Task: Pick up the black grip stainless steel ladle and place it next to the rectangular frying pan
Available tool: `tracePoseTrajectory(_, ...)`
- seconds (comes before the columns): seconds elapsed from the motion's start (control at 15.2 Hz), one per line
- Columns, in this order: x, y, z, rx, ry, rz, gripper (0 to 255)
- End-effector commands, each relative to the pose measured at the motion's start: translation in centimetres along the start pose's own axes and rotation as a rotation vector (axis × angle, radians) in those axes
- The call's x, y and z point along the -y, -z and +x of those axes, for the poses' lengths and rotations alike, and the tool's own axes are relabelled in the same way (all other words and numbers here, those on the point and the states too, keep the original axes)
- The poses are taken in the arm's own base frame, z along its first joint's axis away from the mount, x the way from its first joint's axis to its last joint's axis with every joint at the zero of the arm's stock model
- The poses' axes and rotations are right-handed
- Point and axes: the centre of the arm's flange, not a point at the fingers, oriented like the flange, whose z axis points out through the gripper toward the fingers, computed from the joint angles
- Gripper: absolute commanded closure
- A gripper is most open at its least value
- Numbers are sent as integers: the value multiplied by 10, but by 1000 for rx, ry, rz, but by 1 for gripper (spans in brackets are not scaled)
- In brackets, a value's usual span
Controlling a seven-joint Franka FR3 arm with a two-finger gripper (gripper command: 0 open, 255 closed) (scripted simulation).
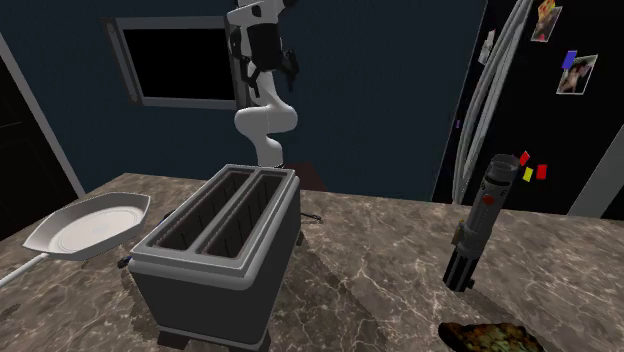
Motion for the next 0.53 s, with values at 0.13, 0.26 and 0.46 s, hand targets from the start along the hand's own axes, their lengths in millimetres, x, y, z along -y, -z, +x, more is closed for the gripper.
tracePoseTrajectory(0.13, -11, -24, 8, 25, 90, 7, 0)
tracePoseTrajectory(0.26, -21, -49, 16, 49, 180, 14, 0)
tracePoseTrajectory(0.46, -34, -86, 29, 86, 315, 25, 0)
